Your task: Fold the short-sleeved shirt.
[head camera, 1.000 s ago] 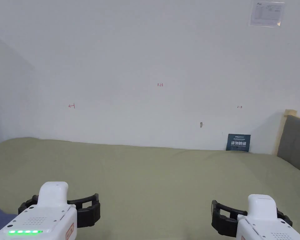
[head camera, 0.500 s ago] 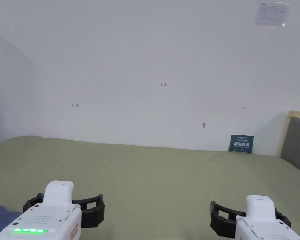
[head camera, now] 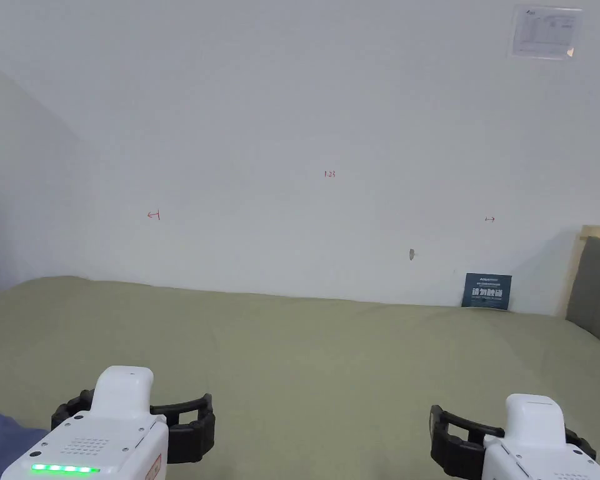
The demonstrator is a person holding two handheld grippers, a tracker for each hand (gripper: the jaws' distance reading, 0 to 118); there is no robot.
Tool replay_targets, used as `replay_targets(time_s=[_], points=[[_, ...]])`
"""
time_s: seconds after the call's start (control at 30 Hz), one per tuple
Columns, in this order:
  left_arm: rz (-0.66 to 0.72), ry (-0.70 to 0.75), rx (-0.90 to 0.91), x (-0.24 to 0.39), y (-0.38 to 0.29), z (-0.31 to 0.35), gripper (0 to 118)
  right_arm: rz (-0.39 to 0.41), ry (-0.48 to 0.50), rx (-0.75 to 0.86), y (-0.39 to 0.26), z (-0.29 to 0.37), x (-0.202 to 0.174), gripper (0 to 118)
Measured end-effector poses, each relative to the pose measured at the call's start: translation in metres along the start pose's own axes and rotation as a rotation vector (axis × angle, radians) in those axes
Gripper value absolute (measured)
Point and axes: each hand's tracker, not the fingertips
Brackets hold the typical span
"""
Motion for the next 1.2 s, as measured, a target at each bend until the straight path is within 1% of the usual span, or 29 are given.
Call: replay_targets(time_s=[0.07, 0.13, 0.27, 0.4, 0.5, 0.67, 0.93, 1.07, 1.2], points=[[-0.002, 0.002, -0.003, 0.001, 0.001, -0.001, 118, -0.017, 0.008, -0.022, 0.002, -0.002, 0.002, 118], [-0.013, 0.015, -0.002, 0.005, 0.001, -0.001, 118, -0.019, -0.009, -0.025, 0.002, -0.003, 0.001, 118], [0.001, -0.009, 0.006, 0.007, 0.002, 0.000, 118, -0.020, -0.013, -0.015, 0.000, -0.004, 0.001, 118], [0.016, -0.004, 0.000, 0.007, 0.003, 0.001, 118, -0.001, -0.005, 0.004, -0.002, -0.002, -0.002, 118], [0.046, -0.015, -0.013, 0.004, 0.003, -0.001, 118, -0.001, 0.010, 0.024, -0.001, 0.000, 0.000, 118], [0.059, -0.005, 0.005, -0.001, 0.004, 0.001, 118, 0.006, -0.001, 0.027, 0.001, 0.001, 0.000, 118], [0.174, -0.043, 0.014, -0.009, 0.008, 0.005, 118, 0.020, -0.005, 0.032, -0.001, 0.004, 0.000, 118], [0.135, -0.020, 0.032, -0.007, 0.009, 0.005, 118, 0.021, -0.008, 0.032, 0.000, 0.004, -0.001, 118], [0.125, -0.020, 0.027, -0.006, 0.010, 0.005, 118, 0.021, -0.007, 0.038, 0.002, 0.006, -0.001, 118]])
